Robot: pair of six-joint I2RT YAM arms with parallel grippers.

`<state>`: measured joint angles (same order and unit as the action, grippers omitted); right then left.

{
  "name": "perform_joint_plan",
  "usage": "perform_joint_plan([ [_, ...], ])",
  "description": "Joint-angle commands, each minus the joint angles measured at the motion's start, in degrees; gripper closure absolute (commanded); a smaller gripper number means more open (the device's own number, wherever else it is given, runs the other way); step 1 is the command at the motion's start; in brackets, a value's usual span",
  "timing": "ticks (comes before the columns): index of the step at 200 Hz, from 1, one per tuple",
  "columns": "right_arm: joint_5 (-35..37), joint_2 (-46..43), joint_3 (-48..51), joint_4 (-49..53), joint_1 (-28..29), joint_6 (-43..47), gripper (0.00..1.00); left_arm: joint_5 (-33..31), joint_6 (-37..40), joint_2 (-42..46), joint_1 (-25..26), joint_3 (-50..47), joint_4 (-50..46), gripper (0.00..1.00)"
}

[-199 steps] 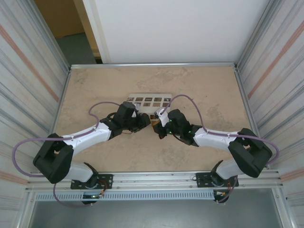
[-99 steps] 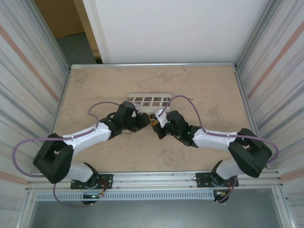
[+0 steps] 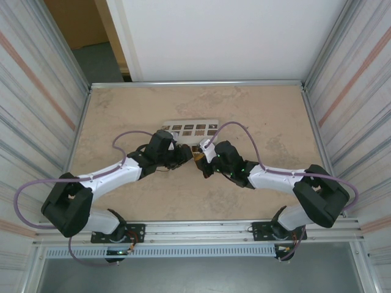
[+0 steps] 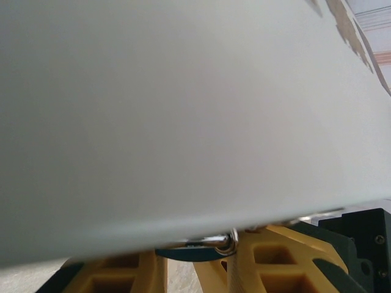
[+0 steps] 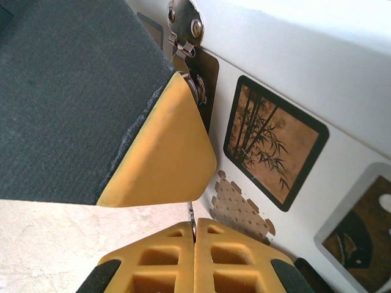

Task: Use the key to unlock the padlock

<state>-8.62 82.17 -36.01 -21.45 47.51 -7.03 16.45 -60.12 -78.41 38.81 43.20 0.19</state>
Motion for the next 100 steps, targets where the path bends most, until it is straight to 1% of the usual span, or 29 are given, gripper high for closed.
perform_joint_plan([
  [1, -2.34, -0.41, -5.77, -11.23, 0.66, -0.45, 1.0, 4.17, 0.0, 1.24, 1.03, -0.34, 1.63, 0.91],
  [46, -3.85, -0.59, -7.21, -8.06, 0.22, 0.15, 1.0, 3.03, 0.69, 1.06, 0.8, -1.0, 1.31, 0.91],
  [100, -3.61, -1.44, -5.22, -3.76, -0.01, -0.62, 1.0, 0.09, 3.33, 1.45, 0.24, 0.16, -0.16, 0.91],
])
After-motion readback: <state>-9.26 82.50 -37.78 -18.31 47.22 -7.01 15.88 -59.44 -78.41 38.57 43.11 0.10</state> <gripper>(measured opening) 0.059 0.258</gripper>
